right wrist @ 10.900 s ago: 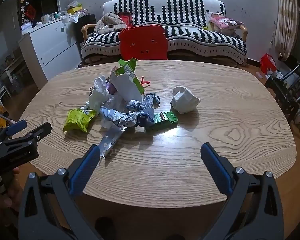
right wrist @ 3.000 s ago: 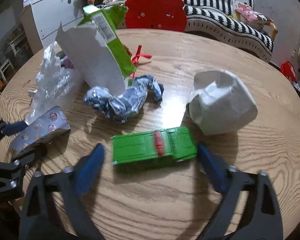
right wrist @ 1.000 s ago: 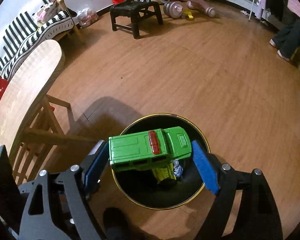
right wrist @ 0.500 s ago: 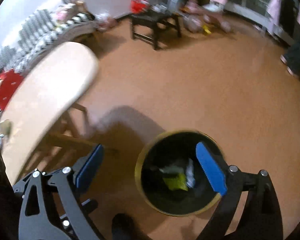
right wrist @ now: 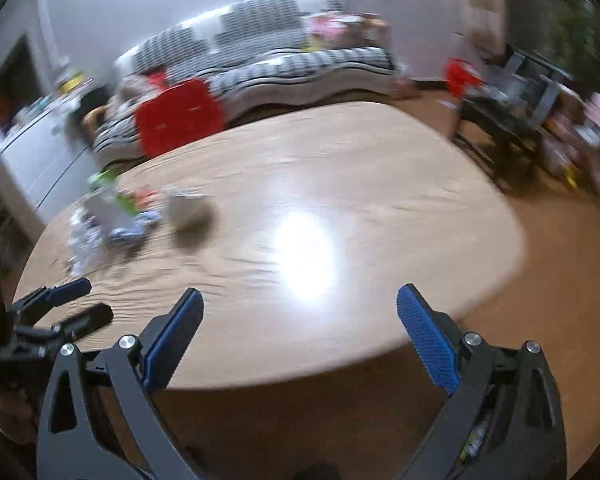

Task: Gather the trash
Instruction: 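Move both open tools back over the table trash pile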

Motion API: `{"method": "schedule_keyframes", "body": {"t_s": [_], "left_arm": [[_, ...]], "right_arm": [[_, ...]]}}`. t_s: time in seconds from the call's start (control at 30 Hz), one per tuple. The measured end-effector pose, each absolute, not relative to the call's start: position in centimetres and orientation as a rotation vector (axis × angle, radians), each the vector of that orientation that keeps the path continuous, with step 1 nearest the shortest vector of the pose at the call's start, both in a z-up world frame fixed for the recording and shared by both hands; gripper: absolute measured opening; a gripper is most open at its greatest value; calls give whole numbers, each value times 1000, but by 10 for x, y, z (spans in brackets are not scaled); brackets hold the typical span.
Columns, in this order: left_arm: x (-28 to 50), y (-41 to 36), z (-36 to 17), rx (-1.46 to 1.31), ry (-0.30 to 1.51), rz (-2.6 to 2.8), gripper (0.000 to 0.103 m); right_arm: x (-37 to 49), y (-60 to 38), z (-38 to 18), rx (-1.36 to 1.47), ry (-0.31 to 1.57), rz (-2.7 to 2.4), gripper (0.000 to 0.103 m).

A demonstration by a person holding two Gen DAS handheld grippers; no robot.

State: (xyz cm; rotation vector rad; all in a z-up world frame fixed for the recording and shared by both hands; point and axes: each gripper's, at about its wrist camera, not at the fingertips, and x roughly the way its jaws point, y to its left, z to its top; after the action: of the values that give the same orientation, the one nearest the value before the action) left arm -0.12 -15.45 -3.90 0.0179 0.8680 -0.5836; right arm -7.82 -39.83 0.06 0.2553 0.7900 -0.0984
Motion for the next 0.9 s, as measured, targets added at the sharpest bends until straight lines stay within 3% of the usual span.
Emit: {"method": "schedule_keyframes", "body": {"t_s": [0.2,0.37,0.9], "left_arm": [[37,-29,-37,-51,853,-326,94],[74,33,-41,-142,851,-228,94],[173,3,-78,-104,839,-282,90]], "right_arm": [[-14,-320,-2,191,809,10,94],[23,-291,-10,189,798,19,94],[121,-296,-62,260,878,-105,91]]}}
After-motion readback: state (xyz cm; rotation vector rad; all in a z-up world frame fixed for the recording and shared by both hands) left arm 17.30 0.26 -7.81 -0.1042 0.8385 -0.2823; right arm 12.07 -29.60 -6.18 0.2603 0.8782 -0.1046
